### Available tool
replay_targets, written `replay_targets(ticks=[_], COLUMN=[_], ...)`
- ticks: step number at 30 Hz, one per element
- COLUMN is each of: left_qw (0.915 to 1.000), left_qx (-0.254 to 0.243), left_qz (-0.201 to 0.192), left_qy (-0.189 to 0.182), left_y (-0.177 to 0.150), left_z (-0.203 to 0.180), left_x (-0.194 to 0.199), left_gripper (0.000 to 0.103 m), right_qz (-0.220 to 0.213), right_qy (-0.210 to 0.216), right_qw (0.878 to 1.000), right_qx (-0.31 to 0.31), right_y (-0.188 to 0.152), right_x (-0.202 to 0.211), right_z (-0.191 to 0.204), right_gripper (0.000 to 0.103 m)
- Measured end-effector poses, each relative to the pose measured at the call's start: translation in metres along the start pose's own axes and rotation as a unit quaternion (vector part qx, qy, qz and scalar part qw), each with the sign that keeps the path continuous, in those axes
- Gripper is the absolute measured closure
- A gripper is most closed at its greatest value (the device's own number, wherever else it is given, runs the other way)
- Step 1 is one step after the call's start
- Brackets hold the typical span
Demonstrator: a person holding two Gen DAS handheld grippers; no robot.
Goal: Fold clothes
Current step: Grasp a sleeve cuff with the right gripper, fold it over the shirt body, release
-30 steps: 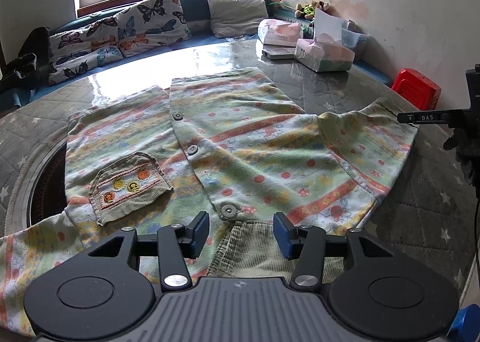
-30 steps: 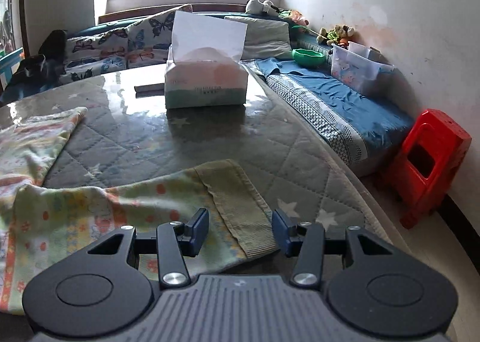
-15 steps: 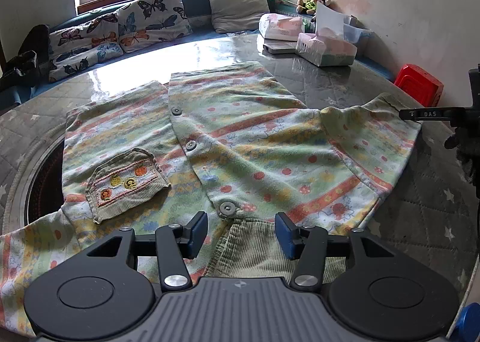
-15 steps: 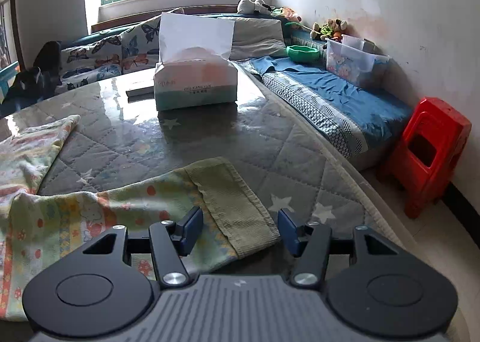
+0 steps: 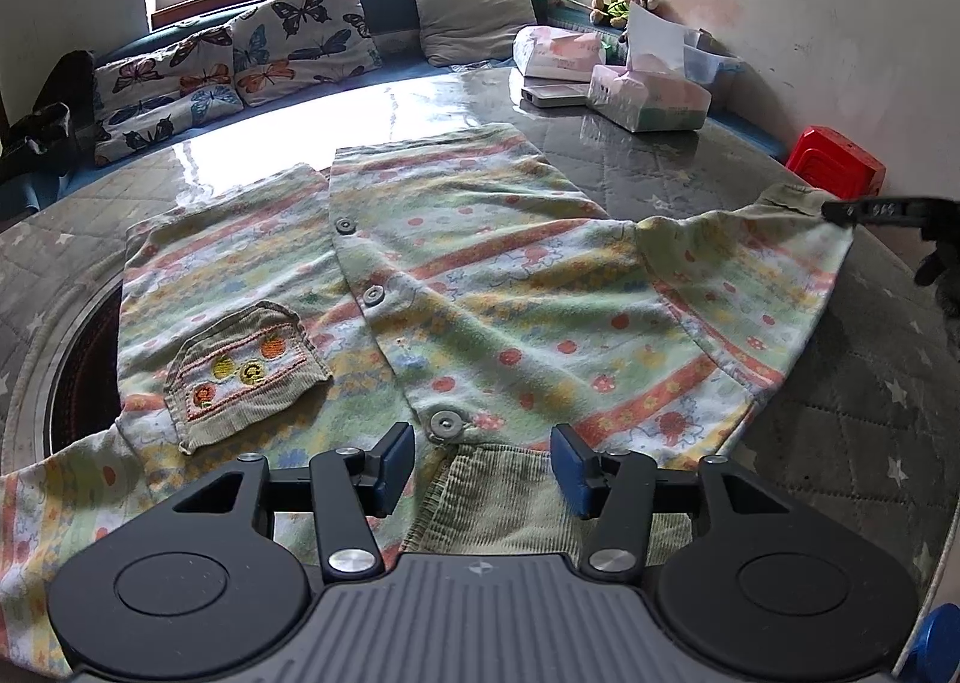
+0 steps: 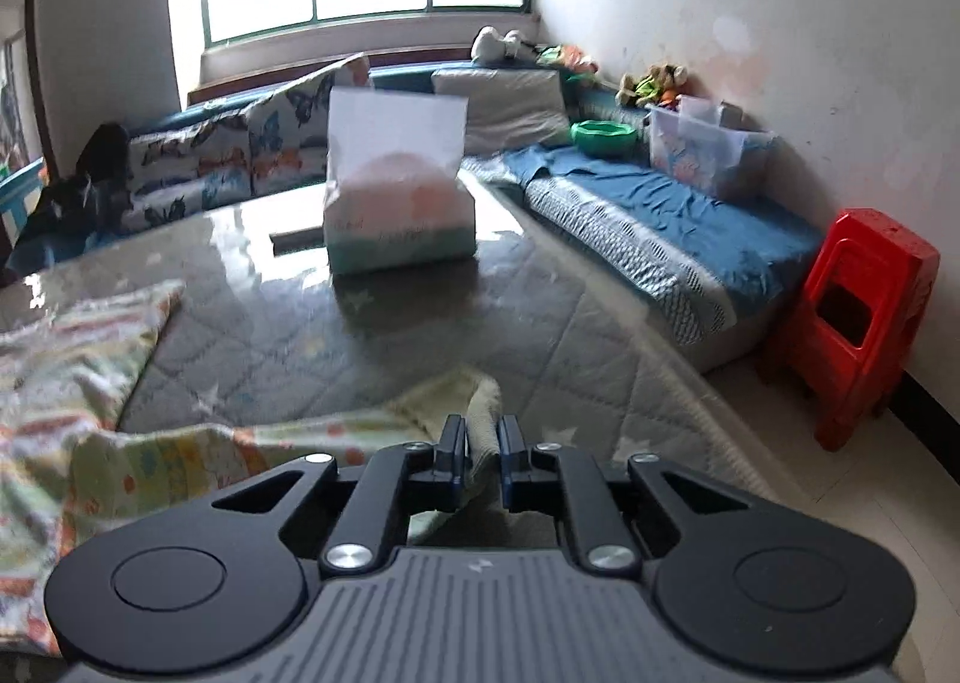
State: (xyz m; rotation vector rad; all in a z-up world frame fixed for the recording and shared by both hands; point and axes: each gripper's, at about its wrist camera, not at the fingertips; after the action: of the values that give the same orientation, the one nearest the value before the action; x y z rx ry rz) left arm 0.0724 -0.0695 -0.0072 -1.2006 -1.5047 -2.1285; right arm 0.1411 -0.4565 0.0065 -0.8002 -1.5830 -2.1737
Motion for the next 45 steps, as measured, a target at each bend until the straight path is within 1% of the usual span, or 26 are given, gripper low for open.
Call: replay_targets(ticks=[1, 6, 9, 15, 18, 21, 27, 29, 34, 38, 43, 44, 45], left_qw=[1.0, 1.0, 1.0, 0.9997, 0.9991, 0.998, 0.9944, 0.9932, 0.9898, 0.9869, 0.9837, 0.9833, 0.9831], left_qx=[0.0, -0.003, -0.003, 0.013, 0.026, 0.042, 0.077, 0.087, 0.111, 0.128, 0.145, 0.147, 0.148], left_qz=[0.0, 0.001, -0.002, -0.019, -0.025, -0.029, -0.036, -0.036, -0.038, -0.038, -0.036, -0.035, -0.034], left_qy=[-0.001, -0.001, -0.002, 0.01, 0.022, 0.036, 0.062, 0.069, 0.081, 0.091, 0.101, 0.102, 0.102], left_y=[0.0, 0.0, 0.0, -0.002, -0.007, -0.015, -0.037, -0.045, -0.064, -0.077, -0.088, -0.089, -0.09], left_z=[0.0, -0.003, -0.002, 0.01, 0.02, 0.032, 0.057, 0.064, 0.076, 0.084, 0.093, 0.094, 0.094], left_x=[-0.001, -0.004, -0.001, 0.012, 0.019, 0.027, 0.045, 0.05, 0.063, 0.072, 0.077, 0.078, 0.078], left_gripper=[0.048, 0.047, 0.047, 0.046, 0.042, 0.041, 0.039, 0.039, 0.038, 0.037, 0.037, 0.037, 0.037], right_qz=[-0.001, 0.021, 0.018, -0.012, -0.024, -0.03, -0.026, -0.018, 0.009, 0.035, 0.065, 0.071, 0.076], right_qy=[-0.003, -0.016, -0.014, 0.031, 0.067, 0.112, 0.189, 0.216, 0.261, 0.287, 0.308, 0.311, 0.313], right_qw=[1.0, 1.0, 1.0, 0.999, 0.997, 0.993, 0.977, 0.969, 0.95, 0.935, 0.919, 0.917, 0.915], right_qx=[-0.001, -0.008, -0.007, -0.001, 0.015, 0.034, 0.096, 0.122, 0.173, 0.205, 0.236, 0.24, 0.242], right_y=[0.0, -0.012, -0.011, 0.009, 0.018, 0.024, 0.021, 0.015, -0.009, -0.039, -0.07, -0.075, -0.078], right_x=[0.001, -0.01, -0.007, 0.03, 0.051, 0.073, 0.101, 0.107, 0.107, 0.105, 0.104, 0.103, 0.102], right_z=[-0.001, -0.005, -0.001, 0.022, 0.046, 0.08, 0.154, 0.183, 0.245, 0.283, 0.311, 0.315, 0.318], right_gripper=[0.093, 0.094, 0.094, 0.094, 0.094, 0.095, 0.095, 0.095, 0.095, 0.095, 0.094, 0.093, 0.088])
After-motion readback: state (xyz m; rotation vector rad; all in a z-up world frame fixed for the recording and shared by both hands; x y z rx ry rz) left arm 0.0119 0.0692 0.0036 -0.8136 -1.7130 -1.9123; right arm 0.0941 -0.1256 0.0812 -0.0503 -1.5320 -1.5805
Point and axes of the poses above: each gripper's, at about its wrist camera, not at the fingertips, and x roughly against the way its jaws point, z to its left, y to its top, and after that the axes turned 15 degrees about -x, right-handed
